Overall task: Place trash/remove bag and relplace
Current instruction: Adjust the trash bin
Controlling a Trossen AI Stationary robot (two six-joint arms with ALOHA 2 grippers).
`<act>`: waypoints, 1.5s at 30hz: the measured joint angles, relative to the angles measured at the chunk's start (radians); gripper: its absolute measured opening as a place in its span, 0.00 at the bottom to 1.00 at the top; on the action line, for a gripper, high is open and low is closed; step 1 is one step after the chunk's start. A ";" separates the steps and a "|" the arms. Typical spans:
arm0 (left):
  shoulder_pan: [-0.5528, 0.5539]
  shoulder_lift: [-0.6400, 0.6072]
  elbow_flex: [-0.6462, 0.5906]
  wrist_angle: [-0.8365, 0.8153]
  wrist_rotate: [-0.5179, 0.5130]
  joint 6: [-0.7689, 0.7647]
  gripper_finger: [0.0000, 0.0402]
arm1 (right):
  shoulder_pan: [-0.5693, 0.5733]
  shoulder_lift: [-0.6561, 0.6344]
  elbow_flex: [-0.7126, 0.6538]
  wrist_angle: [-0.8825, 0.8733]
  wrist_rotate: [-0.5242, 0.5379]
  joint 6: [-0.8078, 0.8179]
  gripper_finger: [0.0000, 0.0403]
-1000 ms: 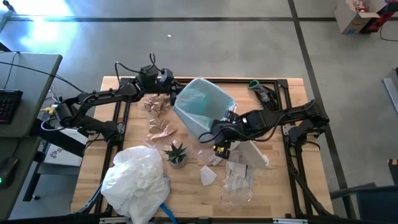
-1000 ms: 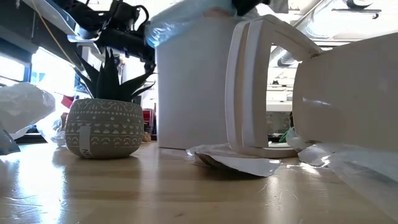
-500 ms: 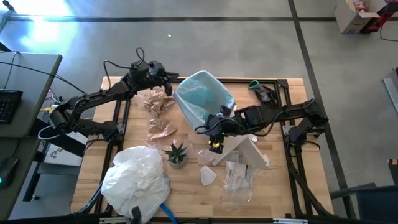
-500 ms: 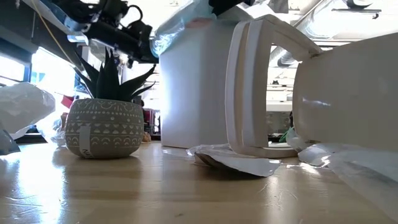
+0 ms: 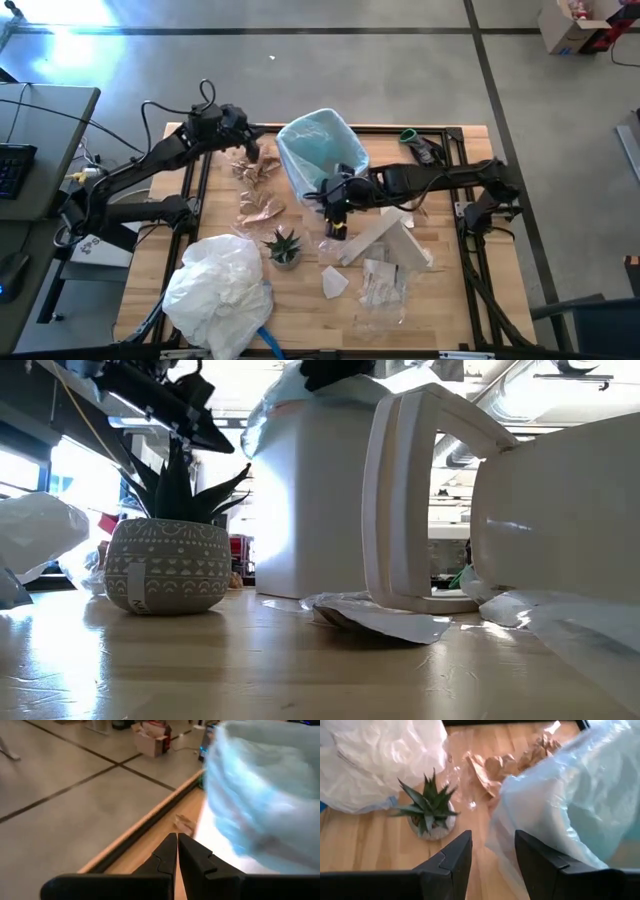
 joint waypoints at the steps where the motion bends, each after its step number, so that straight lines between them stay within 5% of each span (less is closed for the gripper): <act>1: -0.010 -0.008 0.000 -0.001 0.000 -0.004 0.00 | -0.004 0.002 0.000 0.009 -0.006 -0.005 0.34; 8: -0.084 -0.054 0.000 -0.050 -0.001 -0.007 0.00 | -0.002 0.012 0.010 0.041 -0.035 -0.014 0.34; 19: -0.158 -0.086 0.000 -0.082 -0.028 0.001 0.00 | 0.137 0.012 0.166 -0.181 0.070 0.036 0.34; 33: -0.379 -0.091 0.000 -0.128 -0.049 0.003 0.00 | 0.465 0.075 0.215 -0.750 0.489 0.438 0.34; 45: -0.431 -0.077 0.000 -0.124 -0.091 -0.025 0.00 | 0.603 0.237 0.215 -0.766 0.596 0.516 0.34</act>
